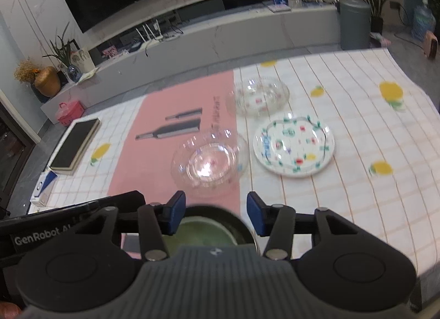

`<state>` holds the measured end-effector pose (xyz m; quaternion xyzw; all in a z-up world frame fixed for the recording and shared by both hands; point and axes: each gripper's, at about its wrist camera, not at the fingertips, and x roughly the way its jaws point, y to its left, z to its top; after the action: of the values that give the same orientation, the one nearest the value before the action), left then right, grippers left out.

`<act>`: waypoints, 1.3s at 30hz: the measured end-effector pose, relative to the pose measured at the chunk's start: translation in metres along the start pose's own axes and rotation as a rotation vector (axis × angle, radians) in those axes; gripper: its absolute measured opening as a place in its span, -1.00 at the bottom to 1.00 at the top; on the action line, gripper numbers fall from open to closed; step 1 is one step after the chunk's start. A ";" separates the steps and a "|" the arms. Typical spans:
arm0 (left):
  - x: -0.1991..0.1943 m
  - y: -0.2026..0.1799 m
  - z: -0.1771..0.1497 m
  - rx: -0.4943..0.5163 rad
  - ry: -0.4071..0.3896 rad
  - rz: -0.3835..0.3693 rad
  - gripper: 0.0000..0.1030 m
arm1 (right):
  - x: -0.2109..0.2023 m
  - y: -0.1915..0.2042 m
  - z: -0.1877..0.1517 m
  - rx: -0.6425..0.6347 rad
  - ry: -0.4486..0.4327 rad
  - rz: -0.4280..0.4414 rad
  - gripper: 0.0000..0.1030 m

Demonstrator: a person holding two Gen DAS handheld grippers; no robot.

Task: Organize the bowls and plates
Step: 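Open both tools and lift them away from the bowls, then move both tools to the white painted 'Fruity' plate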

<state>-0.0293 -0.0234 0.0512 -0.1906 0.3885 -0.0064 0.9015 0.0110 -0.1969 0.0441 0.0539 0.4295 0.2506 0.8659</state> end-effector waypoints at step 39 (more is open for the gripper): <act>0.205 -0.065 0.093 0.221 0.225 -0.141 0.04 | 0.118 -0.153 0.086 0.233 0.100 -0.051 0.04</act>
<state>0.1875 -0.0847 -0.0112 -0.1153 0.4696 -0.1337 0.8650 0.1963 -0.2627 -0.0337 0.1308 0.4994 0.1791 0.8375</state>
